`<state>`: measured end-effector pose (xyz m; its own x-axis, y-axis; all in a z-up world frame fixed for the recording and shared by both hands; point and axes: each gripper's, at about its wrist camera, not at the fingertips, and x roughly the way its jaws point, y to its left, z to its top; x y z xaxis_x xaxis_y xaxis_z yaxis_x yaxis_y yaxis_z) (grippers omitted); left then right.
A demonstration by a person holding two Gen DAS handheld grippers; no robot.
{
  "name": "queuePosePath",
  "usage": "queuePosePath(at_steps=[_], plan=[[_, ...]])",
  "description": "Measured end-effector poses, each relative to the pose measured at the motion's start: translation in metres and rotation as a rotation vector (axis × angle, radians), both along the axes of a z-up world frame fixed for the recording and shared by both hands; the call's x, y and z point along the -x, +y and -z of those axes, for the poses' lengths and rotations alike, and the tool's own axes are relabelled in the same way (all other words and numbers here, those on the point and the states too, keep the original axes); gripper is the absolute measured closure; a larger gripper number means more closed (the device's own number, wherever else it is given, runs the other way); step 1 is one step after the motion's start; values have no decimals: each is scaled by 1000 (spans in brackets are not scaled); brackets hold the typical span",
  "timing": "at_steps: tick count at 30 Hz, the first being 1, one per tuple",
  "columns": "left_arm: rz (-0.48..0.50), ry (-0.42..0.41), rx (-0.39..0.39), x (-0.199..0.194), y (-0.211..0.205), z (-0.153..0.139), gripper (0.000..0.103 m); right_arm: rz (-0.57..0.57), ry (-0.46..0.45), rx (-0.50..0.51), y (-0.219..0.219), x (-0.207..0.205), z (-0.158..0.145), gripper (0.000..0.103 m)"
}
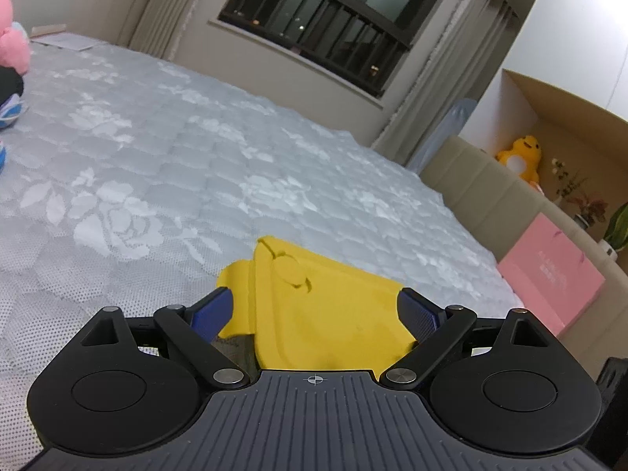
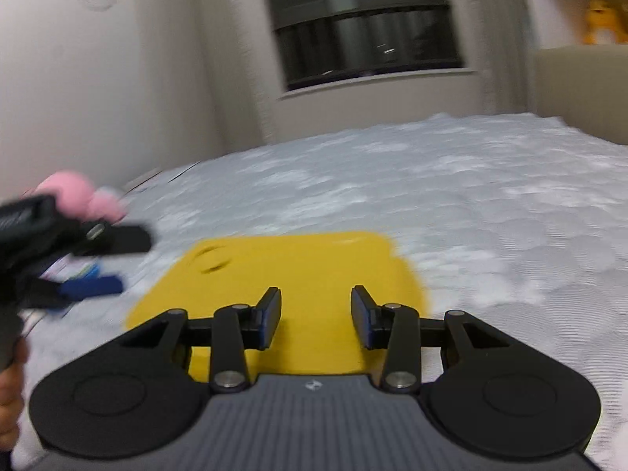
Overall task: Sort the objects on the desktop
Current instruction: 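Lower the yellow lid onto the glass container rim with both grippers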
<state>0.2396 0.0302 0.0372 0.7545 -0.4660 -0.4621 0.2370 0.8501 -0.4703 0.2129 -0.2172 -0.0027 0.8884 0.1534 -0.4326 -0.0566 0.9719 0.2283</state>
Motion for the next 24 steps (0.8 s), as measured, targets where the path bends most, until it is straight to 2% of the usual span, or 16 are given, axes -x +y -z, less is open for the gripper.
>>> queuePosePath(at_steps=[4, 7, 11, 13, 14, 16, 17, 19, 20, 22, 24], plan=[[37, 24, 23, -3, -4, 5, 9, 83, -12, -22, -21, -2, -2, 58], [65, 23, 52, -2, -4, 6, 9, 167, -9, -115, -43, -2, 2, 44], [74, 52, 158, -9, 11, 10, 12, 188, 66, -356, -78, -5, 19, 42], [7, 63, 160, -14, 28, 12, 12, 179, 113, -523, -95, -8, 34, 42], [-30, 71, 159, -17, 36, 14, 12, 174, 127, -579, -100, -11, 40, 42], [-73, 107, 213, -27, 51, 25, 13, 168, 141, -655, -107, -14, 50, 42], [-75, 130, 253, -32, 56, 32, 14, 163, 139, -676, -109, -17, 52, 44], [-48, 179, 347, -43, 60, 47, 25, 140, 136, -697, -106, -21, 54, 50], [-24, 199, 381, -47, 58, 52, 29, 122, 134, -697, -104, -24, 54, 62], [-3, 223, 392, -52, 50, 59, 37, 111, 122, -657, -97, -27, 49, 63], [-16, 219, 349, -52, 43, 60, 43, 121, 82, -566, -89, -26, 38, 63]])
